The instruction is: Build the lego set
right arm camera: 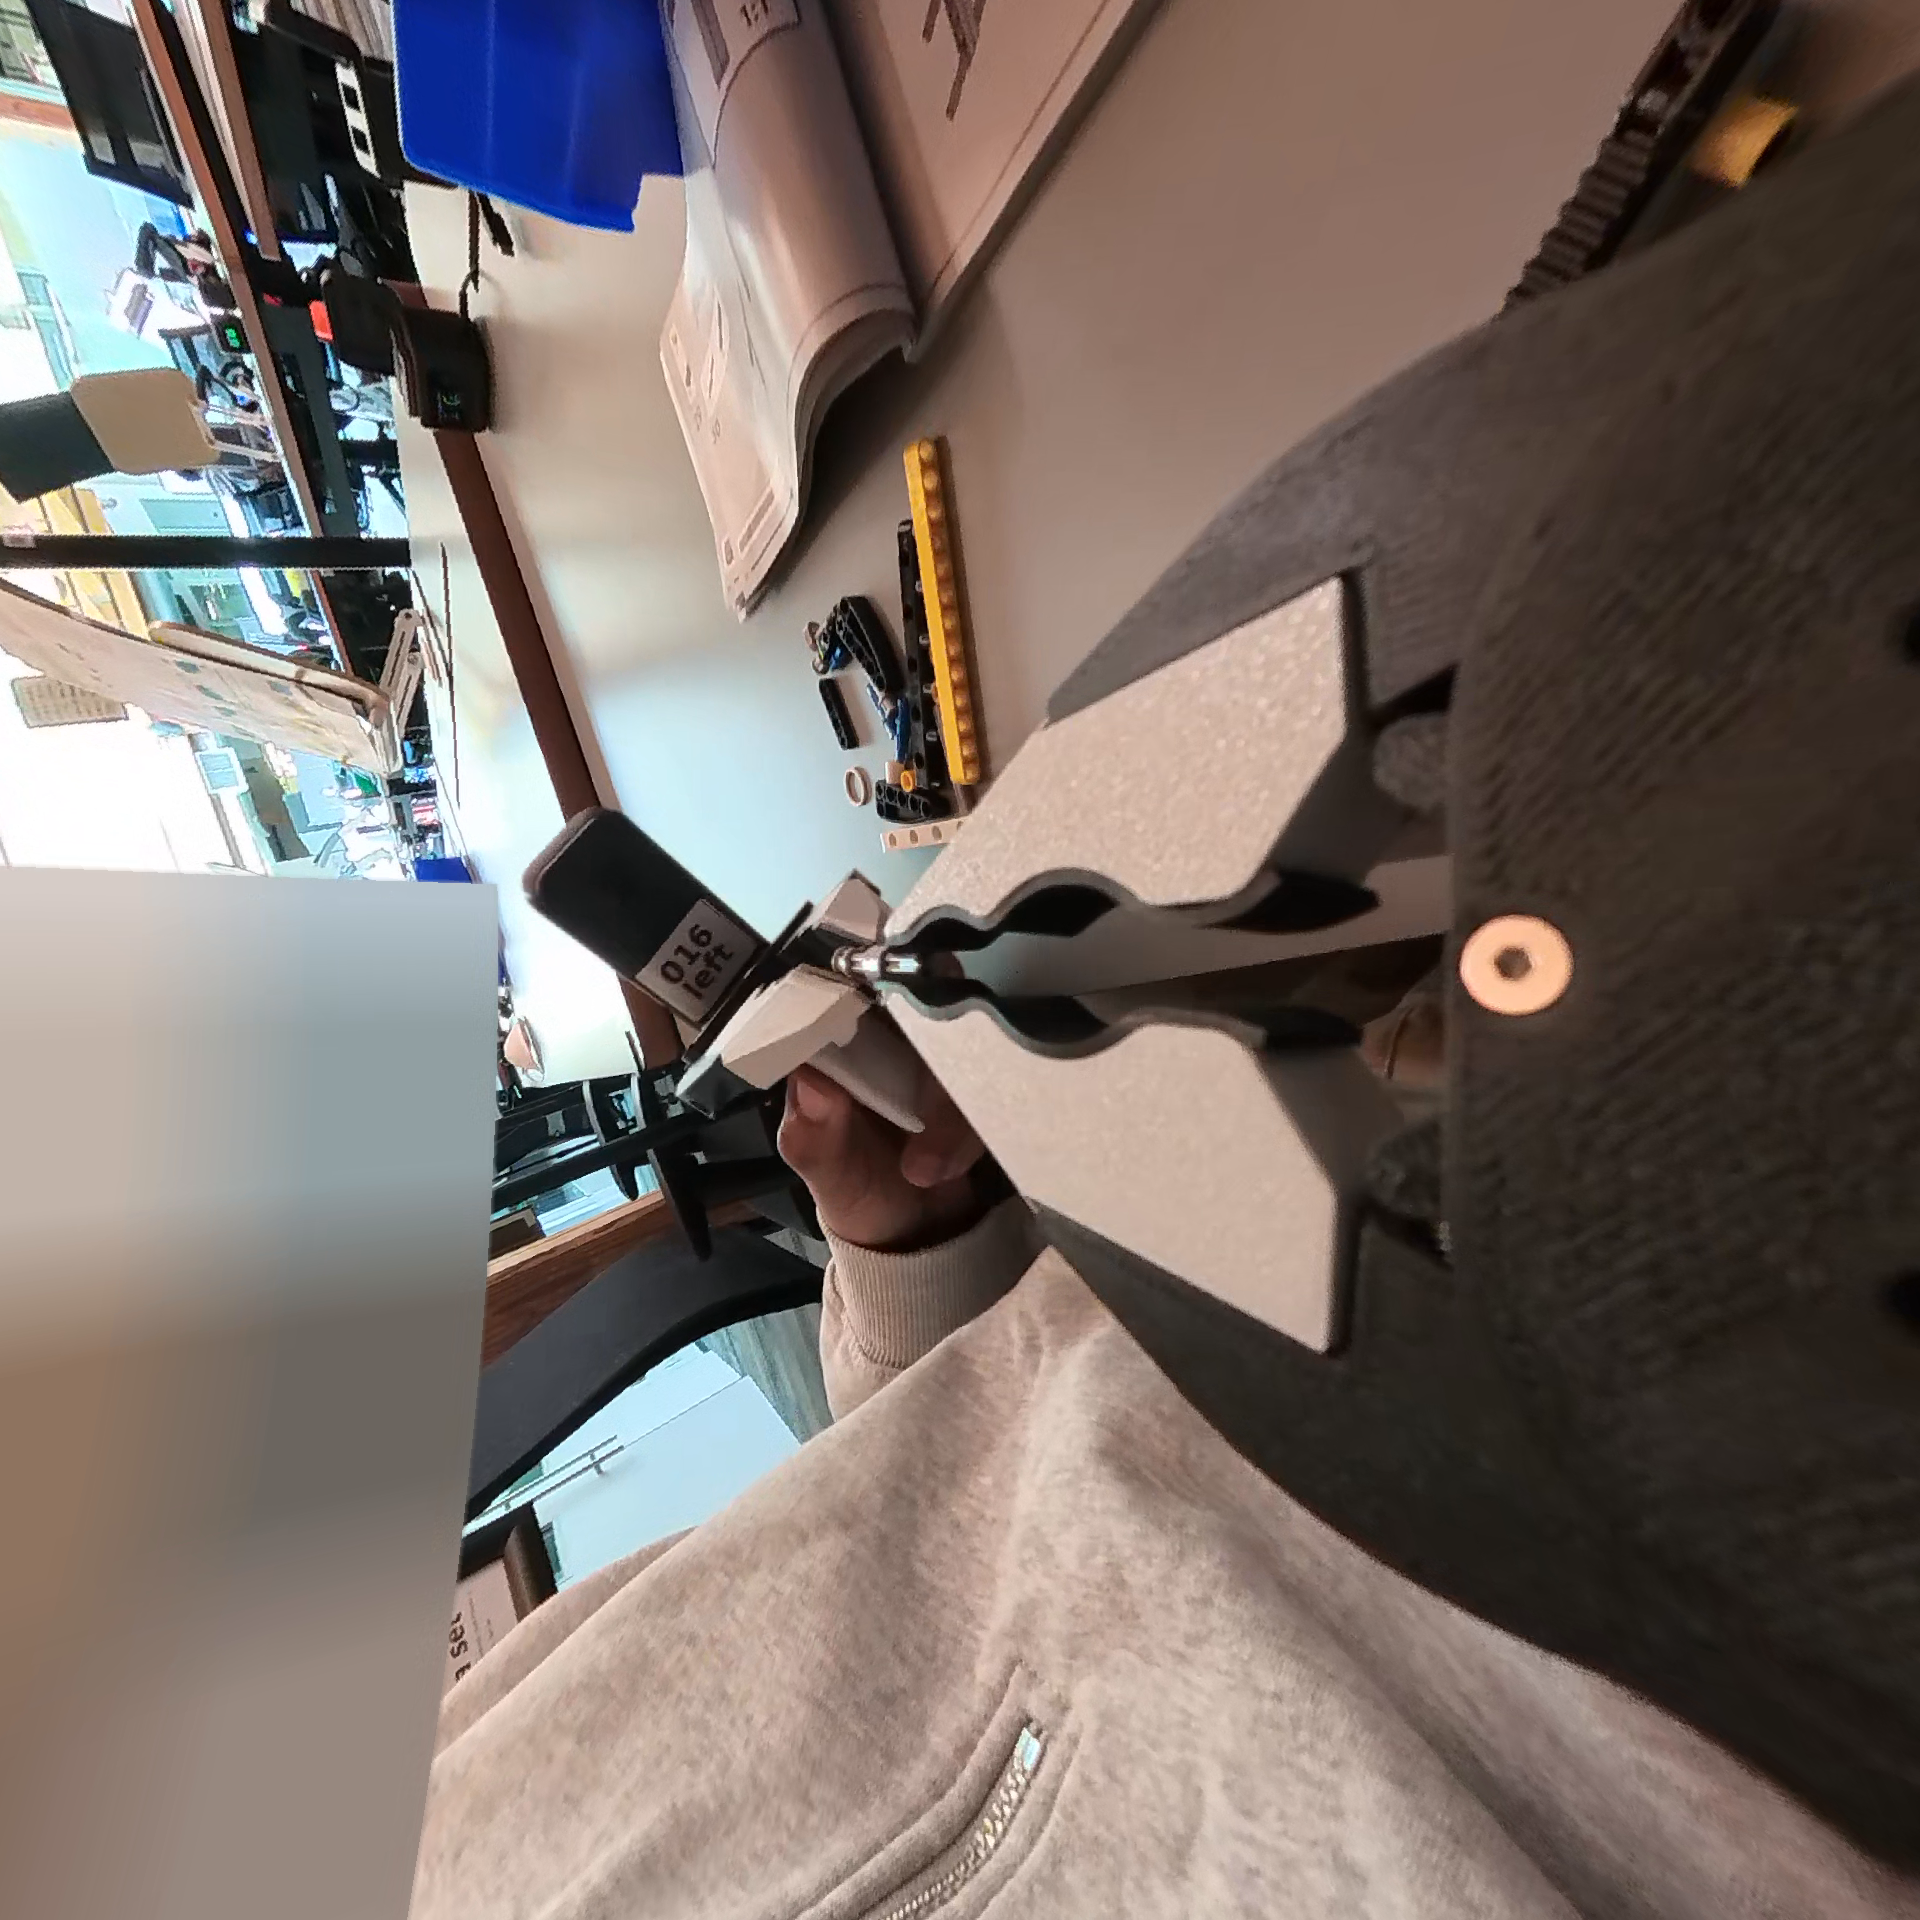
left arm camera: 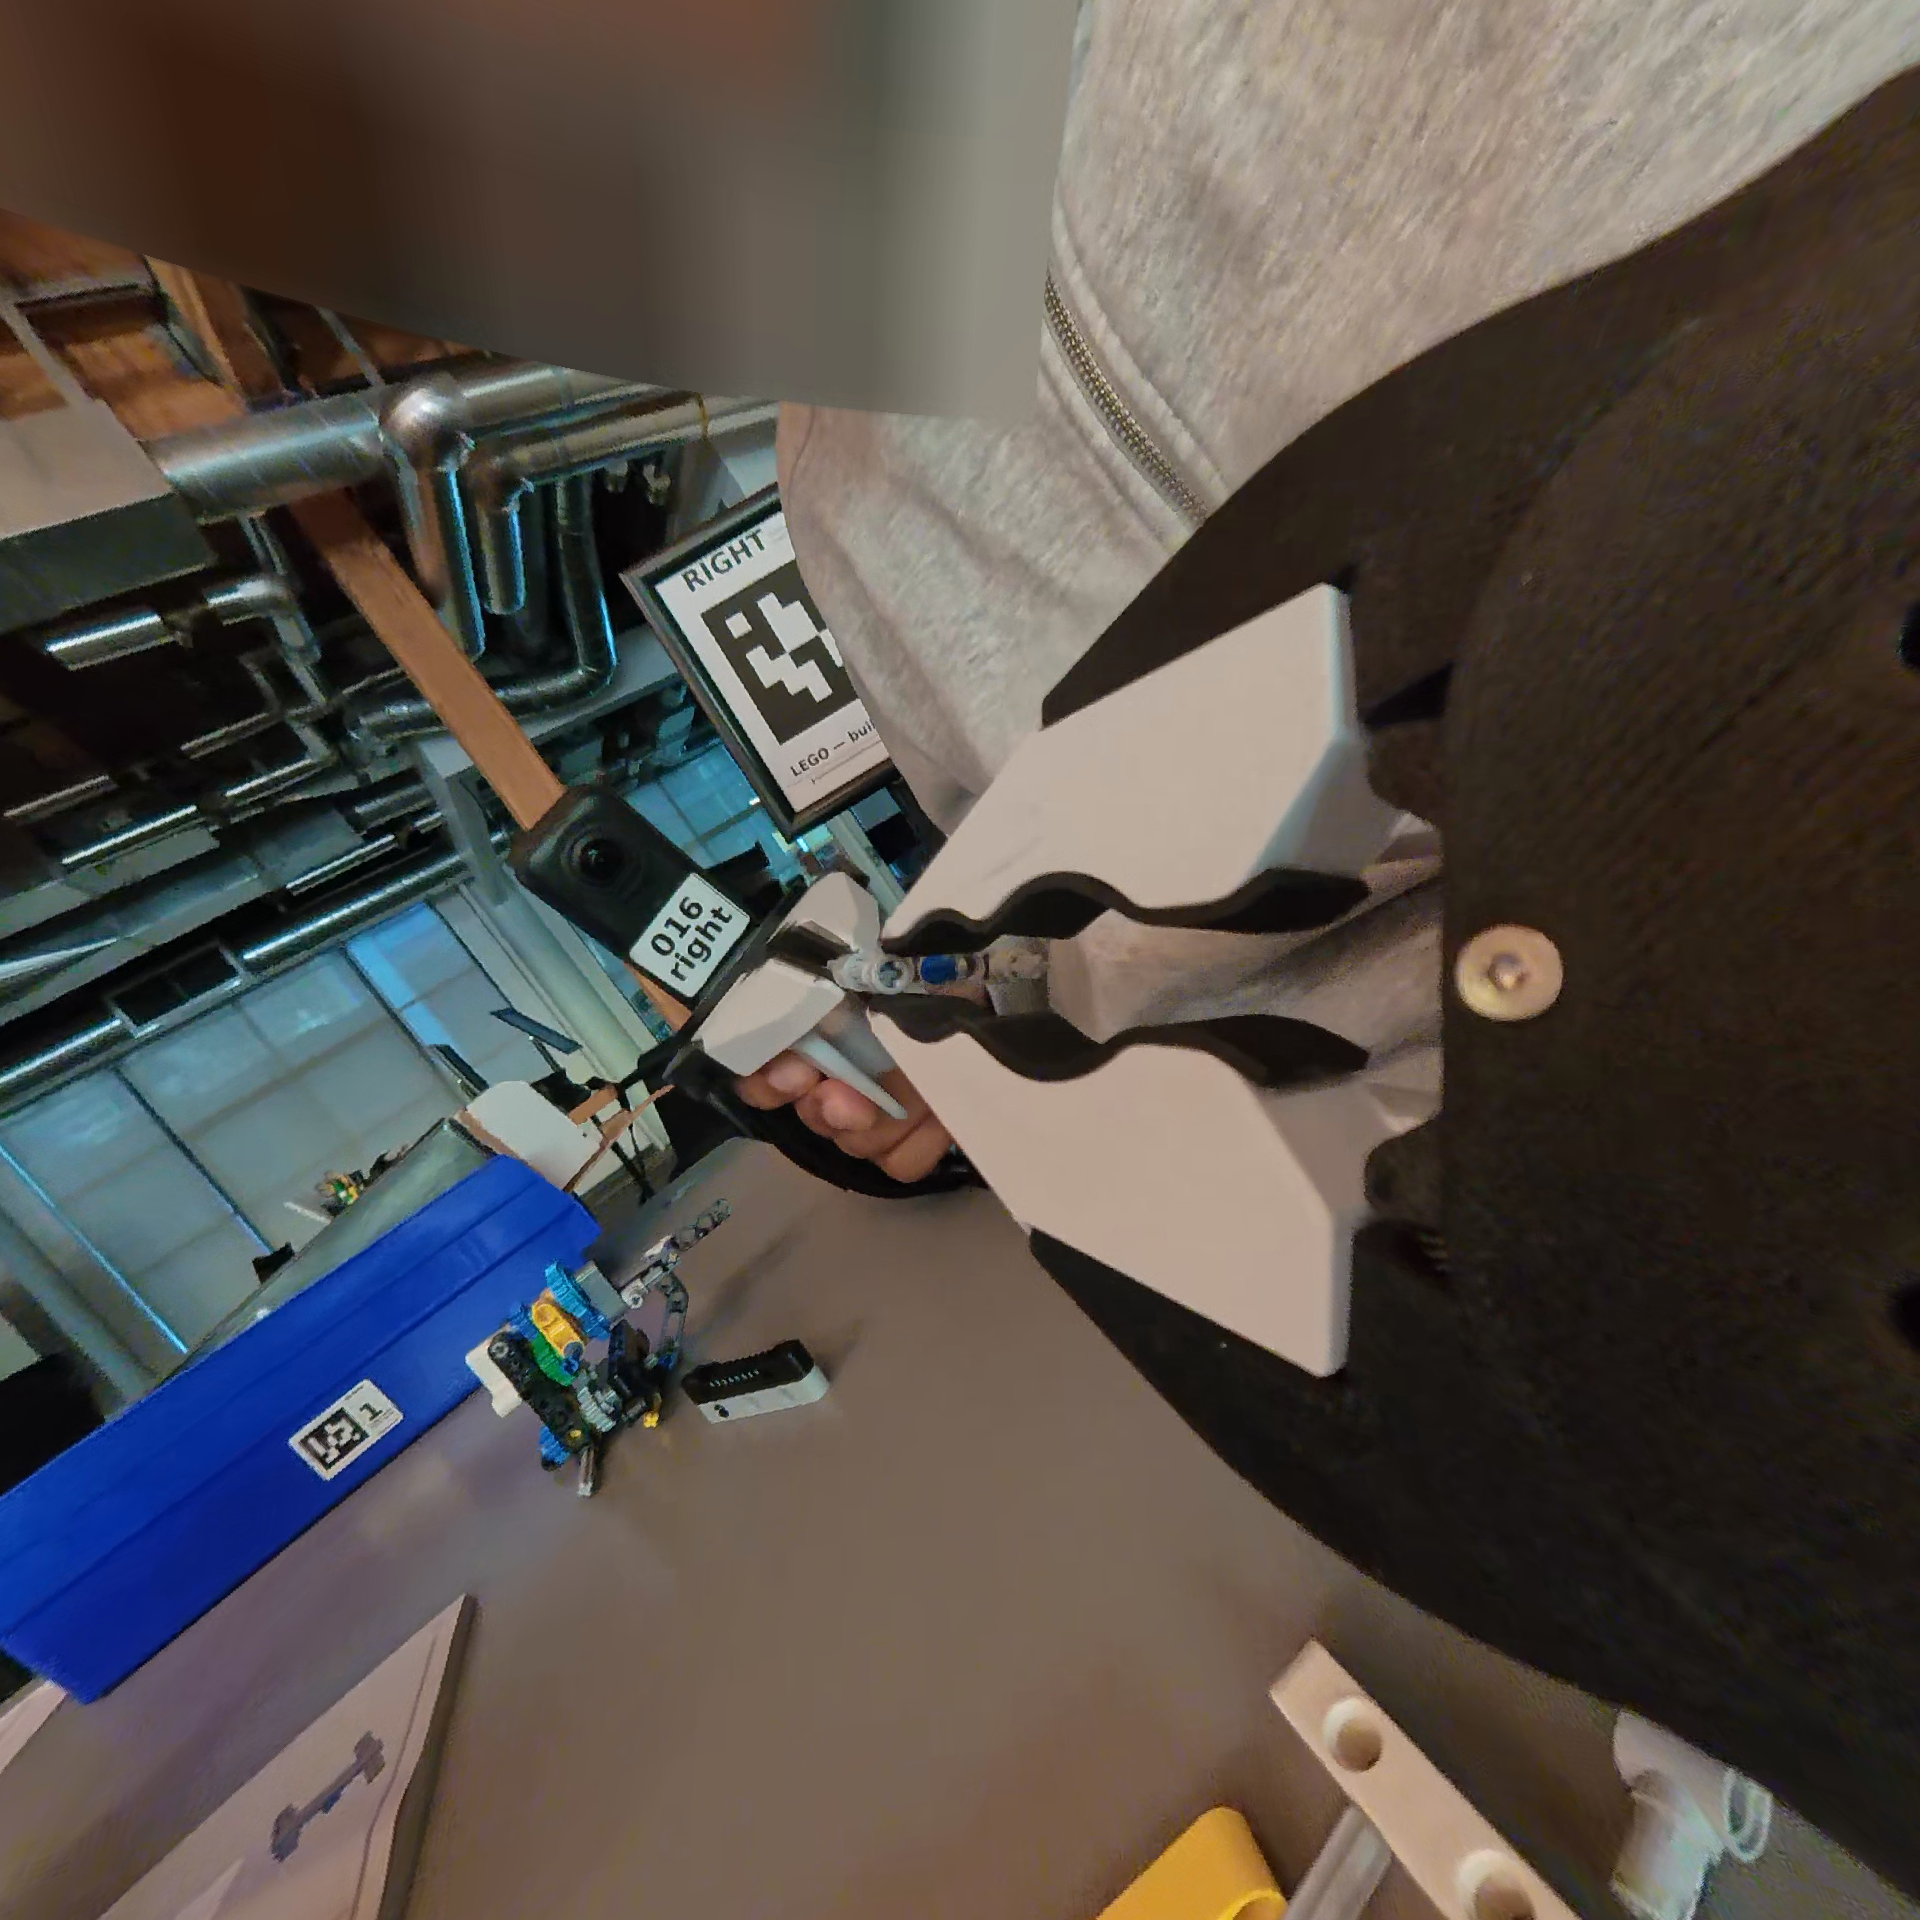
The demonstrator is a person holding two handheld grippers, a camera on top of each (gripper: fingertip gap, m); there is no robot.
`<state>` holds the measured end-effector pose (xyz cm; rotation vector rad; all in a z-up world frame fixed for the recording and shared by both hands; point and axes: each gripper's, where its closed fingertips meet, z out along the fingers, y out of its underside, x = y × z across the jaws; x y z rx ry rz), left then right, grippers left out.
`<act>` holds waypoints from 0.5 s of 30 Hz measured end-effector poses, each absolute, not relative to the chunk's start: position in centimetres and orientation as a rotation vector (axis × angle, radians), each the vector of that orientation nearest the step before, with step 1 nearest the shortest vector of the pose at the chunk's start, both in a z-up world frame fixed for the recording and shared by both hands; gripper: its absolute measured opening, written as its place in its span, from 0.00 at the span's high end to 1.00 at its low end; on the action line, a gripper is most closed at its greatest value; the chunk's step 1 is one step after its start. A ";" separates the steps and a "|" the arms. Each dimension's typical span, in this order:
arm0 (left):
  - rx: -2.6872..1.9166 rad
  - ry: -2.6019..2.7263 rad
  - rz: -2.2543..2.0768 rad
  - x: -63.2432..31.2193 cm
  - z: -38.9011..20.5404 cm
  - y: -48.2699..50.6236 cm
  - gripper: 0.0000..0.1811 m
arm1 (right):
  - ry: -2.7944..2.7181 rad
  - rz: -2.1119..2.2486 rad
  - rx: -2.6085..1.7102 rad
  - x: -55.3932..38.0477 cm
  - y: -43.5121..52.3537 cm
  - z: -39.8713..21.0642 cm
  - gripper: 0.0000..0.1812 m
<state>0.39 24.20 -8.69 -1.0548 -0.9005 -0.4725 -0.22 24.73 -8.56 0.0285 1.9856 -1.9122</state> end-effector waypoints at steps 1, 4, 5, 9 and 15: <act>-1.063 -0.898 -0.471 0.4 -8.7 24.2 0.98 | 1.987 -1.911 0.025 -0.2 24.7 -8.6 0.99; -1.039 -0.897 -0.509 0.5 -8.7 24.2 0.98 | 1.996 -1.914 0.022 -0.2 24.7 -8.6 0.99; -1.028 -0.897 -0.519 0.4 -8.7 24.2 0.98 | 1.994 -1.915 0.022 -0.2 24.7 -8.6 0.99; -1.027 -0.896 -0.507 0.4 -8.6 24.0 0.98 | 1.981 -1.914 0.027 -0.2 24.8 -8.5 0.99; -1.019 -0.899 -0.520 0.4 -8.6 24.0 0.98 | 1.984 -1.907 0.027 -0.2 24.8 -8.5 0.99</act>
